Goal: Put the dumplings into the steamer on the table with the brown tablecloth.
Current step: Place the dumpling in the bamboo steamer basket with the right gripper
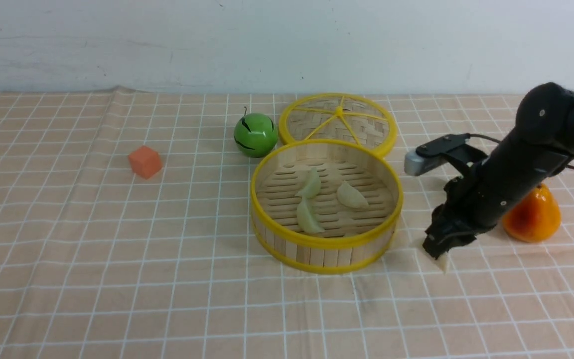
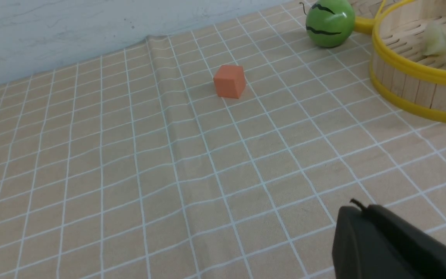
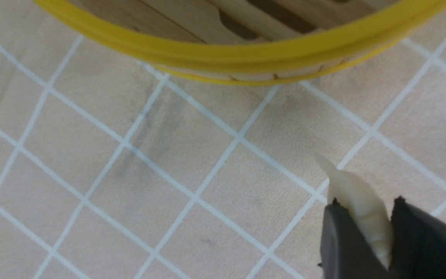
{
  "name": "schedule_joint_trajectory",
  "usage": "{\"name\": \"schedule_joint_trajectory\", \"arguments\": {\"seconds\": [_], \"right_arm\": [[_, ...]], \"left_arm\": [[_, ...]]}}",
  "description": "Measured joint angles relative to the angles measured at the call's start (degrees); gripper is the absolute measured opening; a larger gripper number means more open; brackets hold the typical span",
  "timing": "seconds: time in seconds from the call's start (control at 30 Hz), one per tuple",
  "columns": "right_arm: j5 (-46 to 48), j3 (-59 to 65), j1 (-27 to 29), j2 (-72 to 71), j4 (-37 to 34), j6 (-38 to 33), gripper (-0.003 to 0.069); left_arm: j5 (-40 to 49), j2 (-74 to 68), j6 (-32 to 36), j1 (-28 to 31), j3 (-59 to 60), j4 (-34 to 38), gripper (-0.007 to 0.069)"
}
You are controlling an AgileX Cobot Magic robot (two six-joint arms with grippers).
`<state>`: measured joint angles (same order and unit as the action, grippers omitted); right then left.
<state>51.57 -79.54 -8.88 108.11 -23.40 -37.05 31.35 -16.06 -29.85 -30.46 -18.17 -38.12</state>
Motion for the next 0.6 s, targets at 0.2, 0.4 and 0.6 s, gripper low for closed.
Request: {"name": "schedule_joint_trajectory", "arguments": {"seconds": [0.2, 0.4, 0.6], "right_arm": [[-1.3, -3.3, -0.5, -5.0, -12.4, -2.6, 0.0157], [-8.3, -3.8, -4.2, -1.6, -30.3, -18.9, 0.0157], [-13.0, -3.8, -5.9, 7.2, -35.9, -25.7, 0.0157]], "left_arm": [[-0.2, 0.0, 0.0, 0.0, 0.1, 0.0, 0.0004], [-0.6, 0.0, 0.0, 0.0, 0.1, 0.0, 0.0006], [-0.6, 0.0, 0.0, 0.0, 0.1, 0.0, 0.0011]]}}
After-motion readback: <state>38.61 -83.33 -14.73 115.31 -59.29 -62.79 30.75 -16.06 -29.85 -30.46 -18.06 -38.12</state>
